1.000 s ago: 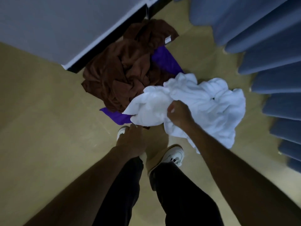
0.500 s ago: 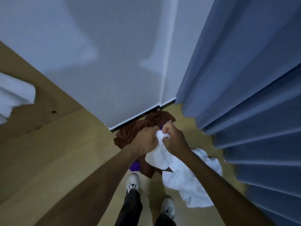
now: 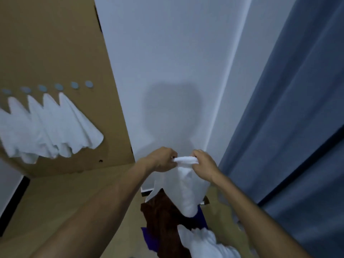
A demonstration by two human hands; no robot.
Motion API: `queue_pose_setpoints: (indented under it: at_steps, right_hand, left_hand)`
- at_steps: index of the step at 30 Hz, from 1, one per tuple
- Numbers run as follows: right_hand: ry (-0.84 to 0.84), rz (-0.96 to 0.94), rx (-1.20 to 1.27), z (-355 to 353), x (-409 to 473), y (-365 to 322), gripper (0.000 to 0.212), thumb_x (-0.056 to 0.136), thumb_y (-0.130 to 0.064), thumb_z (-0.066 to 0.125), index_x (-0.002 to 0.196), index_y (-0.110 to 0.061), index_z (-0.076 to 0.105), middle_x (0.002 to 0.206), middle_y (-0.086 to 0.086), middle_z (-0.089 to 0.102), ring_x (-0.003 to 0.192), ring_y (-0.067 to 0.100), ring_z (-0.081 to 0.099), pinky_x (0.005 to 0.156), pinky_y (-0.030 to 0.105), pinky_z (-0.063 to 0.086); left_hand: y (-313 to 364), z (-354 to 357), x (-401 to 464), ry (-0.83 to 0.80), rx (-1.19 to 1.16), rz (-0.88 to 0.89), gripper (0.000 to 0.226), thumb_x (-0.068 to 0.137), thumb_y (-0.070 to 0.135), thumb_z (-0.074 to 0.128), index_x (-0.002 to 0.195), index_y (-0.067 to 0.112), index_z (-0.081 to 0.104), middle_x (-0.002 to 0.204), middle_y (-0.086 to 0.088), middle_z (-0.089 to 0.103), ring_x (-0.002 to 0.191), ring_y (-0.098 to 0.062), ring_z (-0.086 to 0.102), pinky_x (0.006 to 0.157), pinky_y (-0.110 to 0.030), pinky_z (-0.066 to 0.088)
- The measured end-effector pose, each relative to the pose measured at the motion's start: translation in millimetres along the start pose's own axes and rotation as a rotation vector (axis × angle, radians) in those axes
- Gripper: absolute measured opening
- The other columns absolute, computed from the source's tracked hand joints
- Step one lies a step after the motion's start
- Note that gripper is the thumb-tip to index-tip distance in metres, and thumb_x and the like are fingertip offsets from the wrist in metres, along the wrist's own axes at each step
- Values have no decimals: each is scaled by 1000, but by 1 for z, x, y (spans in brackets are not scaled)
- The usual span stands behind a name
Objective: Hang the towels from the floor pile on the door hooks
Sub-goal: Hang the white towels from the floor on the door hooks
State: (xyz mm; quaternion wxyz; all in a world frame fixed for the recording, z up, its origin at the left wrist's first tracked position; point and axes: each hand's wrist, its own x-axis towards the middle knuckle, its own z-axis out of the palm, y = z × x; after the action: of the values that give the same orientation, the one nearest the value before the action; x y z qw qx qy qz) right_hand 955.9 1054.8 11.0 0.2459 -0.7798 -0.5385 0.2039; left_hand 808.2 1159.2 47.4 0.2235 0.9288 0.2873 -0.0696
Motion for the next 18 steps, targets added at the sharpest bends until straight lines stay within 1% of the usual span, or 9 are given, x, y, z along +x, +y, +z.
queue_pose_setpoints:
  at_steps: [3, 5, 7, 9, 11, 13, 14, 16, 18]
  right_hand:
    - [-64, -42, 19, -7, 0, -34, 14, 81, -2, 48, 77, -13, 40, 79, 1, 46, 74, 19, 43, 52, 23, 27]
    - [-136, -72, 125, -5, 0, -63, 18, 79, -4, 54, 76, -17, 41, 72, -4, 45, 67, 15, 42, 54, 26, 30]
    - [-208, -104, 267, -1, 0, -95, 22, 77, -1, 57, 74, -19, 45, 69, -6, 45, 63, 11, 40, 57, 26, 32]
    - [-246, -107, 363, 3, 3, -122, 23, 77, -1, 57, 71, -20, 46, 70, -4, 43, 64, 11, 38, 58, 26, 30]
    - [-274, -109, 423, 7, 9, -143, 19, 80, -5, 57, 70, -17, 48, 72, -2, 44, 66, 12, 38, 59, 26, 29]
    - [-306, -110, 468, 14, 15, -165, 15, 82, -13, 55, 68, -16, 50, 72, -1, 46, 68, 11, 41, 61, 25, 30]
    - [-317, -119, 487, 19, 18, -178, 18, 83, -15, 53, 66, -16, 50, 71, -2, 46, 67, 11, 41, 61, 24, 31]
    - [-323, -158, 489, 33, 22, -205, 28, 88, -9, 47, 62, -18, 47, 68, -3, 45, 65, 10, 39, 59, 24, 30]
    - [-318, -225, 421, 51, 26, -230, 29, 91, -7, 44, 65, -18, 51, 70, -4, 49, 66, 9, 43, 62, 23, 34]
  left_hand:
    - [-15, -21, -33, 86, -48, -25, 10, 91, 18, 52, 83, 13, 55, 89, -8, 60, 77, -20, 48, 67, -28, 34]
    - [-24, -35, -51, 157, -118, -48, 10, 91, 18, 52, 88, 12, 59, 84, -2, 56, 77, -19, 48, 66, -26, 32]
    - [-31, -49, -65, 205, -167, -50, 7, 90, 19, 54, 86, 16, 59, 83, 0, 54, 77, -18, 48, 67, -26, 34]
    - [-44, -64, -80, 218, -171, -66, 5, 89, 19, 56, 85, 17, 59, 82, 0, 54, 77, -18, 48, 66, -27, 35]
    - [-61, -78, -99, 222, -171, -106, 6, 89, 18, 57, 86, 14, 61, 79, 0, 54, 75, -17, 48, 61, -28, 34]
    - [-81, -89, -120, 215, -207, -151, 12, 88, 17, 59, 76, 18, 59, 72, 4, 52, 72, -16, 48, 58, -26, 33]
    - [-89, -93, -131, 212, -233, -181, 18, 88, 17, 60, 71, 21, 57, 69, 6, 51, 70, -15, 47, 58, -26, 33]
    - [-109, -99, -153, 217, -334, -241, 19, 88, 22, 59, 69, 23, 59, 72, 6, 54, 70, -12, 48, 63, -26, 37]
    - [-130, -104, -171, 264, -451, -273, 20, 91, 27, 55, 77, 19, 65, 81, 1, 60, 77, -13, 52, 73, -28, 41]
